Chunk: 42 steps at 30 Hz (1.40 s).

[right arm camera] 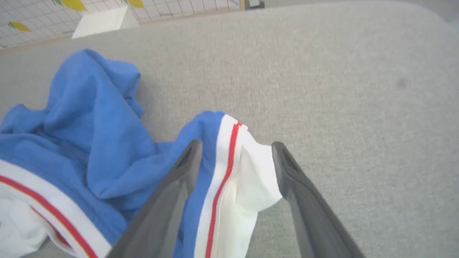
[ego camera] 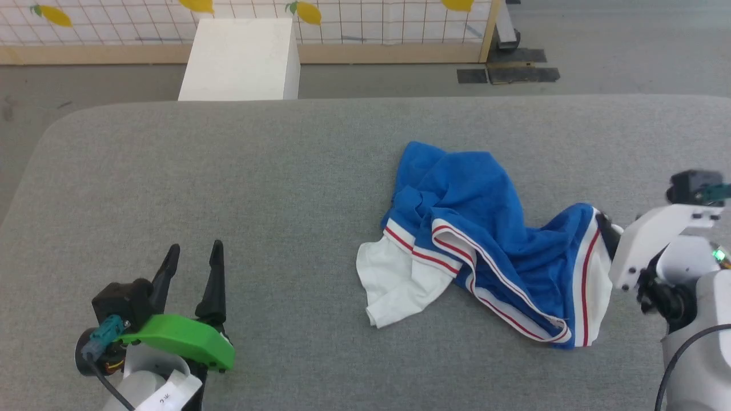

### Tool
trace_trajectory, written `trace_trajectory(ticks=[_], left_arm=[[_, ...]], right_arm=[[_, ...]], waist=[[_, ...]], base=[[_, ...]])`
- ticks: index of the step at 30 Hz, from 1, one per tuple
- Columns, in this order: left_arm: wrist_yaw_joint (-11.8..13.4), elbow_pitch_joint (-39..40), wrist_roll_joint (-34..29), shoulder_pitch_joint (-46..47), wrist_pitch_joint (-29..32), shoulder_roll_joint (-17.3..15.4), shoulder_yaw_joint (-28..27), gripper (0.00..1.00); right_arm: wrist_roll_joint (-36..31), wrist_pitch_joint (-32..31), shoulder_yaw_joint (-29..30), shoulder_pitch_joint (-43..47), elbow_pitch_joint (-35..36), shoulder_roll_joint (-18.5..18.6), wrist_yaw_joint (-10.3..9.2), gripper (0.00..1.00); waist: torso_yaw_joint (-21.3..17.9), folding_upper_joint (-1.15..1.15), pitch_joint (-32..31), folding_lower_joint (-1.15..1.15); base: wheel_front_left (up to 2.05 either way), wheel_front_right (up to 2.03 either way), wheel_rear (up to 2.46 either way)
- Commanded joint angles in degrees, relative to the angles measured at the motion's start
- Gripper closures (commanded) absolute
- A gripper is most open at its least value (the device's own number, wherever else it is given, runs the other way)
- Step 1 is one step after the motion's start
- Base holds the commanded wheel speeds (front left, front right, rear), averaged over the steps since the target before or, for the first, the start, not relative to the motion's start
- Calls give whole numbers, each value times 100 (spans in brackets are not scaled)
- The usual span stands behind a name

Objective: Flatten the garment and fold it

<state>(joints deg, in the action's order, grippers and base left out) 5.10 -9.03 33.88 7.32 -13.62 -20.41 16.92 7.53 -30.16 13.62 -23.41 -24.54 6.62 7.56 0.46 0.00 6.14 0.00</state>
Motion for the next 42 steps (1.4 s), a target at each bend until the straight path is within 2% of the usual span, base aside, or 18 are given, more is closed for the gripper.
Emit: trace_trajectory(ticks=[1,9,14,21,24,29,33,34,36,40,42], left_arm=[[8,-23,28,-81,23,-22,-6,0],[48,-28,64,-238,31,-13,27,0],[78,-6,94,-323,27,6,41,0],[138,13,143,-377,45,53,51,0],[173,19,154,-221,275,106,151,0],[171,-75,103,696,1367,304,634,0],[84,-389,167,1503,2661,560,1146,0],[93,-576,168,1752,3218,615,1341,0],[134,-807,274,2056,3917,767,1512,0],[264,-1271,228,2518,5218,803,1905,0],[302,-1431,175,2676,5650,780,2048,0]], right_arm=[[59,303,56,50,211,-46,-8,0],[120,2210,242,618,1219,-246,-8,0],[278,3015,273,1200,1607,-345,-8,0],[552,3290,214,1611,1682,-371,-8,0],[593,3298,191,1623,1686,-372,-8,0],[551,3196,143,1525,1731,-373,-8,0],[551,3152,91,1439,1711,-373,-8,0],[540,3131,45,1410,1691,-373,-8,0],[554,3154,-1,1363,1660,-373,-8,0],[624,3209,-105,1271,1575,-374,-8,0],[653,3244,-121,1239,1535,-374,-8,0]], waist=[[-63,0,-104,0],[-212,0,-400,0],[-277,0,-506,0],[-395,0,-547,0],[-438,0,-512,0],[-461,0,-358,0],[-491,0,-219,0],[-530,0,-165,0],[-596,0,-100,0],[-771,0,70,0],[-842,0,142,0]], base=[[0,0,0],[0,0,0],[0,0,0],[0,0,0],[0,0,0],[0,0,0],[0,0,0],[0,0,0],[0,0,0],[0,0,0],[0,0,0]])
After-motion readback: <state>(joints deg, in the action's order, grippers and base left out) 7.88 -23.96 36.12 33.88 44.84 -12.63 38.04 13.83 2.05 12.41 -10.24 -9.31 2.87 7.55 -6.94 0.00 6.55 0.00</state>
